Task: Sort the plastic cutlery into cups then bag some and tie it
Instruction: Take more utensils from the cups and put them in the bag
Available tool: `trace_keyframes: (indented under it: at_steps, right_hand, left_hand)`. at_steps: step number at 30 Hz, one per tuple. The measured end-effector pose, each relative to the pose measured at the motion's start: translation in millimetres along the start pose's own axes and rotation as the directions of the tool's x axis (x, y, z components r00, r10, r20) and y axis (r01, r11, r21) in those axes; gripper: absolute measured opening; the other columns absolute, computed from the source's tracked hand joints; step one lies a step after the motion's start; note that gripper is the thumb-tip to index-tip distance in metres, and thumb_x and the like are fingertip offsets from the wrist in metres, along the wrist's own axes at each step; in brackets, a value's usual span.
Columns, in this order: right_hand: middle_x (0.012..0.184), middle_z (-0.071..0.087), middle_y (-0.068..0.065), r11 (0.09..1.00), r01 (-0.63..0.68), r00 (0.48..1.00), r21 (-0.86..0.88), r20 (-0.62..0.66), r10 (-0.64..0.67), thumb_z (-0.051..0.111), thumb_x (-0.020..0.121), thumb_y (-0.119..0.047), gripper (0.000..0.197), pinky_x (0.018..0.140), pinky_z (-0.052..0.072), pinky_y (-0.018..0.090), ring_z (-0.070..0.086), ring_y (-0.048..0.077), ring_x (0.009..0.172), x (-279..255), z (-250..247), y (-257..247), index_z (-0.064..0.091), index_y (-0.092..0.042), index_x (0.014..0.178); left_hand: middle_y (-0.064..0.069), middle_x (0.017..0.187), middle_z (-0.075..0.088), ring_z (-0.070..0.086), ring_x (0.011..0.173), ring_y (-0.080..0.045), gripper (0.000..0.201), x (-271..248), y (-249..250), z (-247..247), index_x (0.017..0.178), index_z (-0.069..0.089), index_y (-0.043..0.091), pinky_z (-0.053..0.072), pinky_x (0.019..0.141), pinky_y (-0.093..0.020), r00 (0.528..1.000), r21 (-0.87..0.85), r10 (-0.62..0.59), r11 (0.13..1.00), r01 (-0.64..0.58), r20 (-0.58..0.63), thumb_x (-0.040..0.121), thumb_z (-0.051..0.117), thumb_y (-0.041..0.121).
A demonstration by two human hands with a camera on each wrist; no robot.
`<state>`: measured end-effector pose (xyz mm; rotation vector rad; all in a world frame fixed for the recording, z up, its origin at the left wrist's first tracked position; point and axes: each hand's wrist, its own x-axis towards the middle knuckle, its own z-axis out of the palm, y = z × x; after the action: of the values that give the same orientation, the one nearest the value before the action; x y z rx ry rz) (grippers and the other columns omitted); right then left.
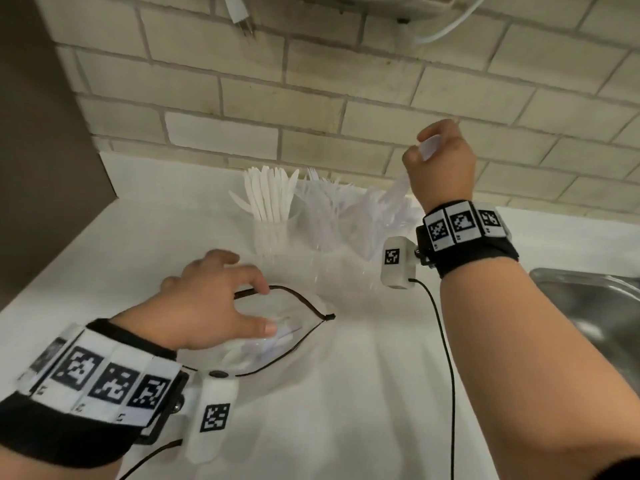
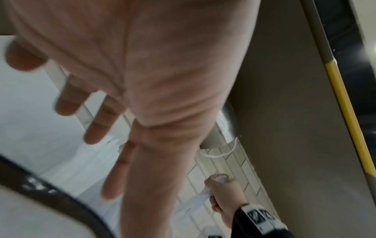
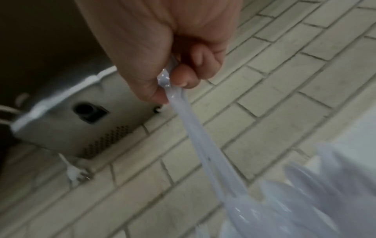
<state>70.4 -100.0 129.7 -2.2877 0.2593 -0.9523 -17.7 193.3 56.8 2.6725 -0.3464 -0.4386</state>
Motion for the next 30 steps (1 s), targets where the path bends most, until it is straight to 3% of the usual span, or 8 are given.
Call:
trace_keyframes:
  at_steps: [7,11,15,19,22,26,27,30]
  right_hand:
    - [0.105,0.065,0.013,0.973,-0.093,0.966,-0.212,0.220,0.140,0.053,0.091,-0.018,0.026,0.072,0.047,0.035,0.061,0.033,0.095,-3.5,44.6,39.9,0.050,-0.009,0.115]
    - [0.122,0.058,0.010,0.807,-0.021,0.880,-0.590,0.372,0.296,0.037,0.097,-0.046,0.045,0.087,0.042,0.042,0.051,0.032,0.114,-11.2,62.1,53.8,0.047,-0.014,0.127]
    - [0.139,0.041,0.009,0.750,0.091,0.937,-0.656,0.310,0.158,0.044,0.093,-0.048,0.055,0.097,0.036,0.046,0.038,0.032,0.126,-22.4,61.4,51.6,0.043,-0.014,0.137]
    - [0.131,0.046,0.007,0.867,0.254,0.936,-0.428,0.334,-0.110,0.056,0.088,-0.029,0.036,0.097,0.040,0.041,0.041,0.030,0.119,-56.3,54.1,7.2,0.060,-0.015,0.121]
    - [0.100,0.054,-0.005,0.940,0.338,0.752,-0.038,0.611,-0.246,0.055,0.086,-0.011,0.020,0.081,0.038,0.016,0.050,0.009,0.090,-101.6,49.1,-34.7,0.070,-0.015,0.098]
    - [0.075,0.055,-0.018,0.883,0.457,0.242,0.111,0.939,-0.243,0.065,0.078,-0.012,0.014,0.068,0.038,0.011,0.050,-0.001,0.068,-151.7,54.3,-47.6,0.071,-0.016,0.091]
    - [0.084,0.060,-0.013,0.863,0.502,0.188,0.064,0.965,-0.181,0.069,0.077,-0.016,0.021,0.072,0.042,0.016,0.055,0.004,0.076,-158.5,57.4,-43.0,0.070,-0.016,0.098]
    - [0.127,0.056,0.001,0.833,0.549,0.172,-0.067,0.984,-0.034,0.078,0.072,-0.033,0.069,0.093,0.045,0.027,0.055,0.019,0.114,-165.4,61.2,-28.0,0.050,-0.016,0.132]
  left_hand:
    - [0.015,0.154,0.013,0.013,0.143,-0.019,0.060,17.8,0.0,41.4,0.131,0.035,0.057,0.020,0.111,-0.054,0.982,0.145,-0.011,0.989,-0.017,0.190,0.077,0.060,0.060]
    - [0.016,0.153,0.013,0.009,0.144,-0.018,0.075,24.5,0.3,56.2,0.139,0.023,0.053,0.015,0.114,-0.053,0.982,0.136,0.048,0.988,-0.073,0.181,0.076,0.064,0.054]
    - [0.013,0.154,0.011,0.004,0.145,-0.018,0.085,27.2,-0.3,67.9,0.143,0.015,0.049,0.009,0.114,-0.058,0.985,0.129,0.065,0.988,-0.086,0.160,0.073,0.061,0.062]
    - [0.012,0.156,0.005,-0.003,0.146,-0.020,0.098,29.5,-1.4,72.0,0.147,0.006,0.043,0.005,0.113,-0.062,0.988,0.149,0.048,0.986,-0.070,0.146,0.071,0.066,0.055]
    - [0.009,0.156,-0.001,-0.003,0.146,-0.020,0.110,31.4,-1.3,74.0,0.148,-0.002,0.037,0.006,0.112,-0.064,0.989,0.172,0.048,0.982,-0.072,0.141,0.066,0.070,0.049]
    - [0.004,0.159,-0.011,-0.010,0.147,-0.023,0.101,26.2,-1.4,68.0,0.150,0.003,0.035,0.001,0.115,-0.060,0.986,0.178,0.025,0.983,-0.054,0.162,0.071,0.062,0.058]
    - [0.004,0.159,-0.016,-0.014,0.147,-0.023,0.099,23.2,-3.2,64.9,0.148,0.009,0.040,-0.002,0.115,-0.059,0.987,0.200,0.016,0.979,-0.048,0.161,0.067,0.059,0.066]
    - [0.002,0.158,-0.021,-0.017,0.145,-0.030,0.094,14.7,-13.7,55.8,0.141,0.027,0.047,-0.002,0.111,-0.065,0.988,0.366,-0.066,0.931,0.009,0.142,0.058,0.063,0.073]
